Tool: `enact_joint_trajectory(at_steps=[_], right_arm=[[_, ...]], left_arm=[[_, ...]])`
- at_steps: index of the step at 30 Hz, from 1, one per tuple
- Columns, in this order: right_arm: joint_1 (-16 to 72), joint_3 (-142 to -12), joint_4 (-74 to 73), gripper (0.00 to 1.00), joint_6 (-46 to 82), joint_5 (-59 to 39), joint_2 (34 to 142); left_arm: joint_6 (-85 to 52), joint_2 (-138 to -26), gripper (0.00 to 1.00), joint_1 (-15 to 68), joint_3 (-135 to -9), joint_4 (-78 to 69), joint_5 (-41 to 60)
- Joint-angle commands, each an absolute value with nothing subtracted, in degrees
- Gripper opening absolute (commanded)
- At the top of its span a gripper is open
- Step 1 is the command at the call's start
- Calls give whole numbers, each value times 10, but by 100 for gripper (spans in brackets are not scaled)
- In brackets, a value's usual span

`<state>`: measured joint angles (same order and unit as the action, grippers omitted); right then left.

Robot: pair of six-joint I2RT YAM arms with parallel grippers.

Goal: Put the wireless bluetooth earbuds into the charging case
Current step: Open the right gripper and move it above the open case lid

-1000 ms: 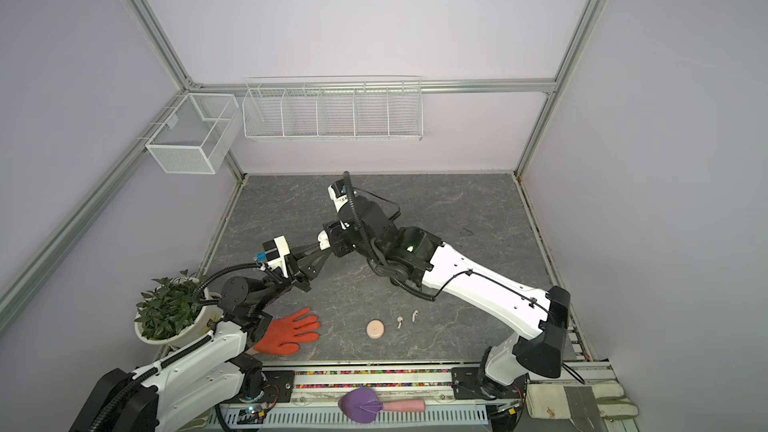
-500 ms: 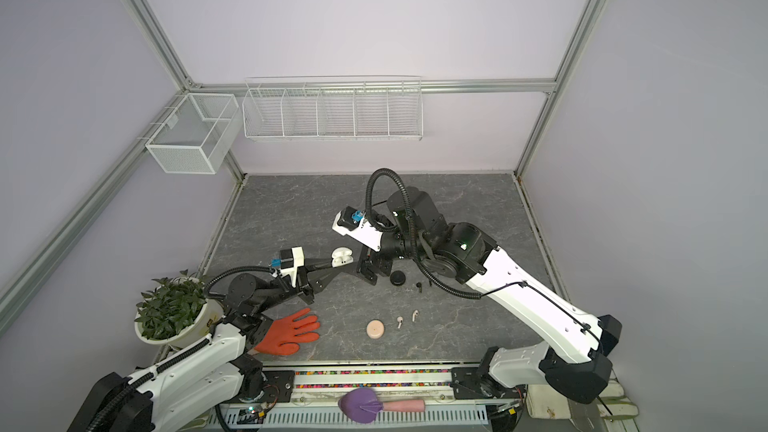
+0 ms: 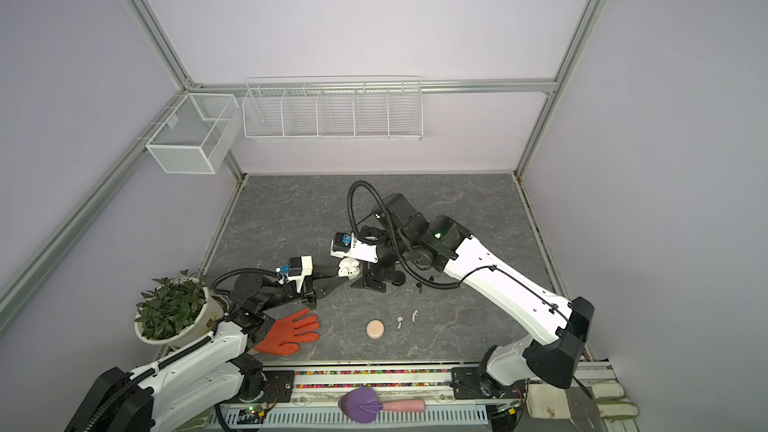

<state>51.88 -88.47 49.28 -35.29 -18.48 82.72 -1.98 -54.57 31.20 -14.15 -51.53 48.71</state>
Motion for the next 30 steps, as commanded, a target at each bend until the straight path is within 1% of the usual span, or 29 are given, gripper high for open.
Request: enact_joint_trajectory(at_steps=[1,6,13,21,30], right_arm=[[515,-885,495,96,-390,-192,846],[513,-894,515,95,-395,-209,869],[512,-891,506,92,-372,-223,878],[512,-893,519,83,-372,-254,870],[514,-891,506,80,-362,-255,848]], left_arm=[[-5,-553,0,316,-146,-529,494],[-15,-562,0,316,-136,-574,476],[-41,-573,0,316,-135,-603,468],[-28,-560,0,316,-135,-568,432],[-25,-562,0,316,-133,-559,409]])
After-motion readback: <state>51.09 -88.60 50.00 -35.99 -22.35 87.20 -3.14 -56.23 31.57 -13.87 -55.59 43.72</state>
